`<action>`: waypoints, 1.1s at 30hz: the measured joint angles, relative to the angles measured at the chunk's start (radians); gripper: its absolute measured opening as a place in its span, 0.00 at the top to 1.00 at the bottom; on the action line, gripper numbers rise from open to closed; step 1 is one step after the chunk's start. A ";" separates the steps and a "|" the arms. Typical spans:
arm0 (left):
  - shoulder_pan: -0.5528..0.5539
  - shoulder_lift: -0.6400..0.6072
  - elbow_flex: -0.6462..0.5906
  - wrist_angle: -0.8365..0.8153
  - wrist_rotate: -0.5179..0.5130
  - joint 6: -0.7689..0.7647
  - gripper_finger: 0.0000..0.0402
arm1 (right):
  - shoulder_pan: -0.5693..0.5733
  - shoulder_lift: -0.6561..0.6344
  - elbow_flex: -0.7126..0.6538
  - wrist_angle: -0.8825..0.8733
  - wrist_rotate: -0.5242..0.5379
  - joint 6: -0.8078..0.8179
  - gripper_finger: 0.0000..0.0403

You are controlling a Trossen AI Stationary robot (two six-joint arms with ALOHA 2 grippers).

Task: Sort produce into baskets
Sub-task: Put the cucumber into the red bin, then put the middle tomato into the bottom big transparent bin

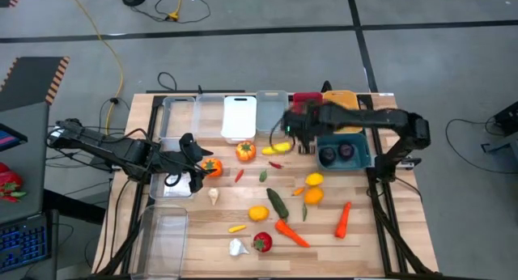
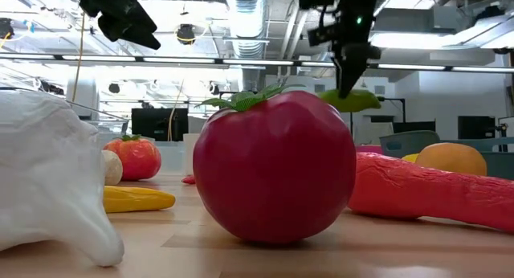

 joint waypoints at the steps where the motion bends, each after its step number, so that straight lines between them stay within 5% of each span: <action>1: 0.000 0.000 0.000 0.000 0.000 0.000 0.33 | -0.034 0.000 0.000 0.000 -0.001 0.000 0.60; 15: 0.000 0.000 0.000 0.000 0.000 0.013 0.33 | -0.309 0.000 0.000 0.047 -0.008 0.001 0.52; 33: 0.000 0.000 0.000 0.000 0.000 0.011 0.33 | -0.351 0.000 0.000 0.092 -0.013 0.001 0.39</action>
